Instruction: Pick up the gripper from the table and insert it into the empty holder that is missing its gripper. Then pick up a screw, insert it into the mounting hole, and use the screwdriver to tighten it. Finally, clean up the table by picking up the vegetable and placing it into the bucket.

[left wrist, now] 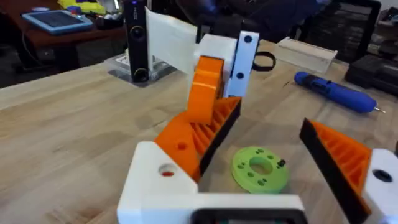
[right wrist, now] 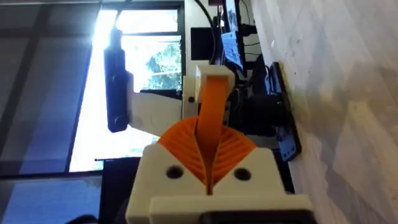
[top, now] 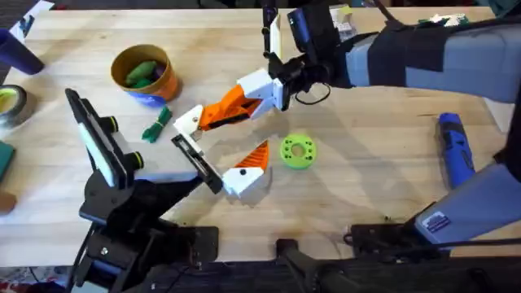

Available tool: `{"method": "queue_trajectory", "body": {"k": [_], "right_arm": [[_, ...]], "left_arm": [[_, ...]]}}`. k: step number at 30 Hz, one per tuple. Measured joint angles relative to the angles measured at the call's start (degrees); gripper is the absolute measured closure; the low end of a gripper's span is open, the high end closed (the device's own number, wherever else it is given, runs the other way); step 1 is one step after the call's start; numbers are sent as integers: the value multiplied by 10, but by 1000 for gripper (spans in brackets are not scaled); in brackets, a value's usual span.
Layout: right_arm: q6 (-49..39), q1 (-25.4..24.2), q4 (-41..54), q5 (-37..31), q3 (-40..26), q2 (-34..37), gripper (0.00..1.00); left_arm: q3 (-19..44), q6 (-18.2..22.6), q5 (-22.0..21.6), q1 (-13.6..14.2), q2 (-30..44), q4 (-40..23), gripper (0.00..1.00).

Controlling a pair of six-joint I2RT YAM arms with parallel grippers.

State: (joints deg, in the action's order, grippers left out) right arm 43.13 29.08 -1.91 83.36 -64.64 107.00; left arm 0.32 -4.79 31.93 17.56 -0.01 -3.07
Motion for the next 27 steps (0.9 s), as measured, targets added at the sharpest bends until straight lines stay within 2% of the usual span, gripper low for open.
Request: {"method": "queue_trajectory", "body": {"k": [20, 27], "right_arm": [[2, -7, 55, -83, -6, 0, 992], [-30, -16, 62, -66, -7, 0, 992]], "left_arm": [[0, -42, 2, 0, 5, -2, 10], [0, -41, 19, 1, 4, -2, 10]]}}
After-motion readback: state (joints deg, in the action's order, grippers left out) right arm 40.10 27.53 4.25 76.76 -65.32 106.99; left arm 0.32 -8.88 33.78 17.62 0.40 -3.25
